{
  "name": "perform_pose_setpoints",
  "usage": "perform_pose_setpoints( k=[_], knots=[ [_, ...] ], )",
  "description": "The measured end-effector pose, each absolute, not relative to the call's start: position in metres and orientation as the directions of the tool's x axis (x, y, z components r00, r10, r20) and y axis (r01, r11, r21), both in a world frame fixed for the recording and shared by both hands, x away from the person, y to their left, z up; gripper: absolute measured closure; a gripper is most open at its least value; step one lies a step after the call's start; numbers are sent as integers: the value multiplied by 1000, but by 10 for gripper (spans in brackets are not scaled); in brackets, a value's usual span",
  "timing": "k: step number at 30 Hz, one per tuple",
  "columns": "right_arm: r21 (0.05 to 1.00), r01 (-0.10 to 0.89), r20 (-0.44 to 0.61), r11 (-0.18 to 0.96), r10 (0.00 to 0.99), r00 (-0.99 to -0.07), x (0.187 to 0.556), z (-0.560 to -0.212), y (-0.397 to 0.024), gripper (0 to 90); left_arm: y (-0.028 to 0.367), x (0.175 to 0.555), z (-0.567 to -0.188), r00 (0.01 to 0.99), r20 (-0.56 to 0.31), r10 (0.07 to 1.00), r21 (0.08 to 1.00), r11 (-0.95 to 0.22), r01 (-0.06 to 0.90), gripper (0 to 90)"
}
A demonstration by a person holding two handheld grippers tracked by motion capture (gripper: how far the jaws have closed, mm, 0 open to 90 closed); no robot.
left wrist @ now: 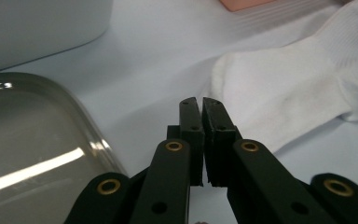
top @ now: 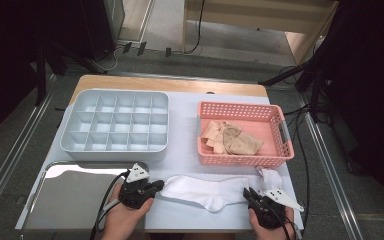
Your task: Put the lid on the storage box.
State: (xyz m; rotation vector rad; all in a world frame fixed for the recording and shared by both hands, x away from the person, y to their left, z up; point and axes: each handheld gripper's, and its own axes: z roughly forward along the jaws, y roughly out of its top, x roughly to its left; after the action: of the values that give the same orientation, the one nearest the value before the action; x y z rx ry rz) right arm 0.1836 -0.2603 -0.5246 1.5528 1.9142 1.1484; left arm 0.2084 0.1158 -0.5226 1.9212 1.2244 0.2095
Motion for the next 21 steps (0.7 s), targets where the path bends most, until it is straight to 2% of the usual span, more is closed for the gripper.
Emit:
perform_pose_setpoints(
  k=[3,5,8,12,15,18,21],
  knots=[
    [803,592,124,69,952,-279,186,-525,-262,813,116,209,-523,503,-270,821,718,-177,674,892],
    [805,591,139,53,951,-275,188,-525,-266,806,118,209,-521,494,-276,824,725,-159,670,879],
    [816,577,173,20,945,-277,187,-524,-270,703,120,209,-519,489,-292,822,741,-129,659,789],
    [820,571,221,-36,941,-258,182,-521,-277,703,121,209,-517,475,-331,815,756,-73,651,645],
    [812,580,249,-70,939,-236,179,-523,-276,662,120,209,-516,481,-359,799,760,-49,648,544],
    [799,598,242,-68,946,-216,180,-527,-272,623,117,210,-514,495,-376,784,758,-48,651,504],
    [788,613,214,-50,957,-198,180,-531,-267,644,108,211,-514,509,-348,787,747,-96,658,505]
  ],
)
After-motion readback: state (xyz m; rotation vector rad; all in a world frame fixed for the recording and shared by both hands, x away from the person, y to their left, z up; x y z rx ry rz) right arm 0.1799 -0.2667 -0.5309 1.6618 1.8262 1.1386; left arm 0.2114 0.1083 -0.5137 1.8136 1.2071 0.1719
